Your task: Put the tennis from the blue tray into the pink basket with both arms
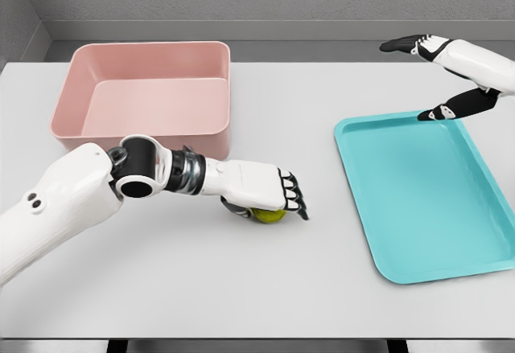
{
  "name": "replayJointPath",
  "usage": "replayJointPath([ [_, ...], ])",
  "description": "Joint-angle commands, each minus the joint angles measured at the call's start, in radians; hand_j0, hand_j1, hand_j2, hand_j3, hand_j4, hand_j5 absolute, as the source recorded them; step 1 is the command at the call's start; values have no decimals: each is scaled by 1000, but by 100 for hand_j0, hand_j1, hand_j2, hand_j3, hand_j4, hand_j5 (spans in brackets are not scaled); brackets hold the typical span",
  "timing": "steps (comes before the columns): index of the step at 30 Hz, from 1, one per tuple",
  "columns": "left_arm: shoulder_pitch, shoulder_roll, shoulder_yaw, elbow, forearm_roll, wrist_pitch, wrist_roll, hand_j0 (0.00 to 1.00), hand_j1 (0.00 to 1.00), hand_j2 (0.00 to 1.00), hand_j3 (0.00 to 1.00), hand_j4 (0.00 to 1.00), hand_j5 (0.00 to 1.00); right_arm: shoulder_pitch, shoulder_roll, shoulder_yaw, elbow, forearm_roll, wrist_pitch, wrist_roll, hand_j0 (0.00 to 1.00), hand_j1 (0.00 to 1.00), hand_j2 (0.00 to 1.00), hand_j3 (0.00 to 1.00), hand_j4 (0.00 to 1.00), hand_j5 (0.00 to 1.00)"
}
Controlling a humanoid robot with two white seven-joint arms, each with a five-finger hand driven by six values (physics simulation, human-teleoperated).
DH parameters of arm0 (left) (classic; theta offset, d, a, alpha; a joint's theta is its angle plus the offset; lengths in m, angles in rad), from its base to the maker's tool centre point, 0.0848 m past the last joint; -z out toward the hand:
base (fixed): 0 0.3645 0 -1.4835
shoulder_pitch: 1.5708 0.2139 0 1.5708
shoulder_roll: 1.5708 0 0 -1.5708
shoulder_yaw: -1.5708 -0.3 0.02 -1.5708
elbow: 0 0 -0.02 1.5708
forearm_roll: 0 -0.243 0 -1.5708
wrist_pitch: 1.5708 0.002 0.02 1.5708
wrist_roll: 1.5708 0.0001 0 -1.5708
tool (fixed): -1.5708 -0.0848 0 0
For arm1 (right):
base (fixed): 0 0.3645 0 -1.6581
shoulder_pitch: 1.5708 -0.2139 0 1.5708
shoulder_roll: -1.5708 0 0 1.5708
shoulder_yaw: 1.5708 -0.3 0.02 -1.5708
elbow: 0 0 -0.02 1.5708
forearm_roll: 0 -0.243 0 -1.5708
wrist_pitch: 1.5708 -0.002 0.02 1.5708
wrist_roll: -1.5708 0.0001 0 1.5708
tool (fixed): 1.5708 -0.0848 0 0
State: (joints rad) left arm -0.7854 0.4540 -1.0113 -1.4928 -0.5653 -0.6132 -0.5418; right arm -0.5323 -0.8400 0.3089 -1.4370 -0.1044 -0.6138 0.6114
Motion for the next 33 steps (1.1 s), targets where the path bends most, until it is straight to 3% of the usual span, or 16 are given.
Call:
replayJointPath([
  [1,0,3,0,0,5,2,0,83,83,83,83,83,83,0,-1,-1,0,-8,3,-1,100,100,100,100,100,100],
  [6,0,3,-15,-1,5,2,0,75,75,75,75,75,75,2,-1,-1,0,-8,3,-1,100,100,100,100,100,100],
  [14,2,8,-26,-1,4,2,0,70,70,70,70,70,70,-2,-2,-1,0,-8,3,-1,100,100,100,100,100,100],
  [19,0,20,-26,-3,4,2,0,55,55,55,55,55,55,0,-2,-1,0,-8,3,-1,100,100,100,100,100,100],
  [23,-2,20,-26,-7,5,2,0,54,54,54,54,54,54,2,-2,-1,0,-8,3,-1,100,100,100,100,100,100],
  [28,-44,20,-23,-44,18,2,8,51,51,51,51,51,51,5,-2,1,0,-6,3,-1,100,100,100,100,100,100],
  [33,-95,37,-13,-44,102,2,42,48,48,48,48,48,48,6,-2,-1,0,-6,3,-1,100,100,100,100,100,100],
])
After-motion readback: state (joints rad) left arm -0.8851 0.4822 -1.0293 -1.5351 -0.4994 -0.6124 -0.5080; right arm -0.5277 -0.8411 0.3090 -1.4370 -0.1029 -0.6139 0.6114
